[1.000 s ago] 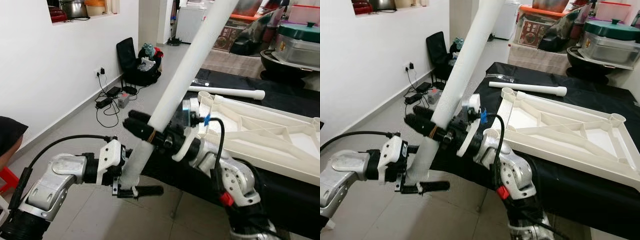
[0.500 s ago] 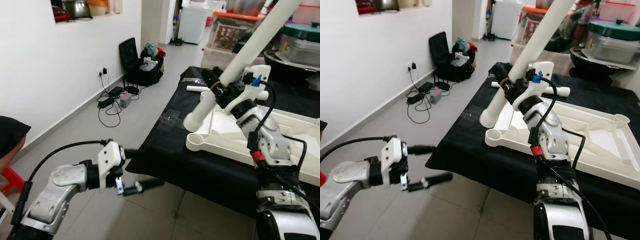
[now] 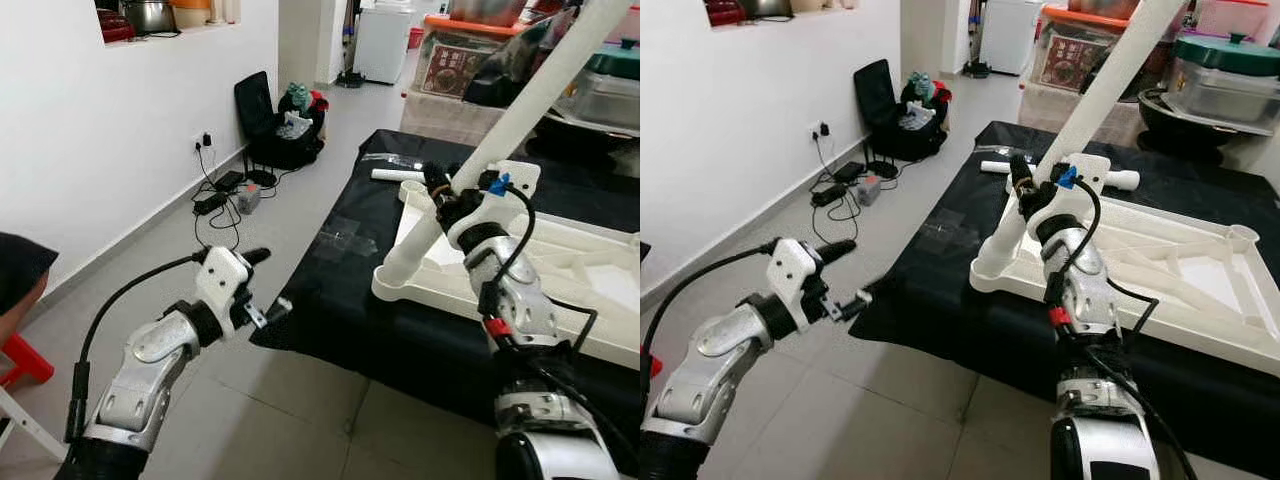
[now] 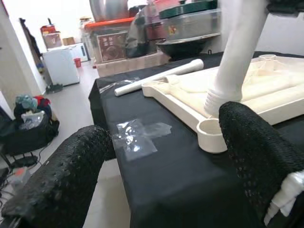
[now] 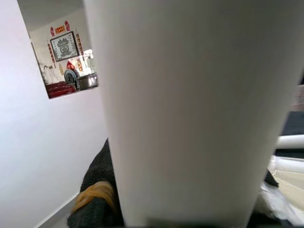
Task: Building children table
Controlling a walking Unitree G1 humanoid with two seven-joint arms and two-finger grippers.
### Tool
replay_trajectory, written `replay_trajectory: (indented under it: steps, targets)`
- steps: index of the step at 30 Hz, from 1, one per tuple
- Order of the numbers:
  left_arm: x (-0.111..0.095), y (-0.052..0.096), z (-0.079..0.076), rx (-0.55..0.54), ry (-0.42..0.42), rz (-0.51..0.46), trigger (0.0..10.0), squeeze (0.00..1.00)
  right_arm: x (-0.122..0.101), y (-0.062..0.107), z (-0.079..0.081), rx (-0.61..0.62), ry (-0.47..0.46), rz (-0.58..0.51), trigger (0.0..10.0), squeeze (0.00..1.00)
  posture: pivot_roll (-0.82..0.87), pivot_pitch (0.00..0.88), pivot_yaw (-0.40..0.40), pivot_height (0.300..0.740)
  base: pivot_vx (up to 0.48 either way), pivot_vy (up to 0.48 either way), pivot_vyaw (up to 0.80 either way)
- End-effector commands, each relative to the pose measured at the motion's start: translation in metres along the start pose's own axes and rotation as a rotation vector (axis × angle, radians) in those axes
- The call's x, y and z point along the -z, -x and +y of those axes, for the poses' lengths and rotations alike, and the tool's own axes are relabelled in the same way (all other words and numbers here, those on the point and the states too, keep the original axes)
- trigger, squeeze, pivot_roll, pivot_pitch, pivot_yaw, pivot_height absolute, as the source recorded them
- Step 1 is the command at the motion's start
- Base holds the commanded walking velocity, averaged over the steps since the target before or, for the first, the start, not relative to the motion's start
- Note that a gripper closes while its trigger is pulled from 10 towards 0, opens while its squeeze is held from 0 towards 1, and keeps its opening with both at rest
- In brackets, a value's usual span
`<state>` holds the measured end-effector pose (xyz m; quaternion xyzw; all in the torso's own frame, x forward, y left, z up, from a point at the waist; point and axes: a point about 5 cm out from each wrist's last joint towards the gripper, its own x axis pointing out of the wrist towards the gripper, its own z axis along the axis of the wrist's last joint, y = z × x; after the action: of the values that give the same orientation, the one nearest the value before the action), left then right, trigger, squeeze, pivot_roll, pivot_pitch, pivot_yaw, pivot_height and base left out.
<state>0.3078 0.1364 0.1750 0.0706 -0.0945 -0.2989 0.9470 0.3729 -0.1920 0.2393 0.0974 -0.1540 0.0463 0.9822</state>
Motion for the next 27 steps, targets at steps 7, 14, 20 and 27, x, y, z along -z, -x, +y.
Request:
replay_trajectory:
  steps: [7, 14, 20, 27]
  targets:
    - [0.007, -0.006, -0.002, -0.123, 0.015, -0.002, 10.0, 0.0, -0.015, 0.011, 0.006, 0.064, 0.032, -0.116, 10.0, 0.0, 0.07, 0.0, -0.052, 0.74, 0.0, 0.0, 0.0]
    - [0.009, -0.007, -0.006, -0.144, 0.037, -0.009, 10.0, 0.0, -0.024, 0.016, 0.014, 0.09, 0.045, -0.175, 10.0, 0.0, 0.05, 0.0, -0.046, 0.74, 0.275, 0.0, -0.08]
    - [0.007, -0.011, -0.009, -0.145, 0.049, -0.025, 10.0, 0.0, -0.022, 0.019, 0.016, 0.094, 0.048, -0.172, 10.0, 0.0, 0.05, 0.0, -0.045, 0.74, 0.463, 0.0, -0.64]
    - [0.007, -0.011, -0.009, -0.144, 0.06, -0.032, 10.0, 0.0, -0.021, 0.022, 0.02, 0.087, 0.056, -0.167, 10.0, 0.0, 0.05, 0.0, -0.041, 0.74, 0.469, 0.0, -0.78]
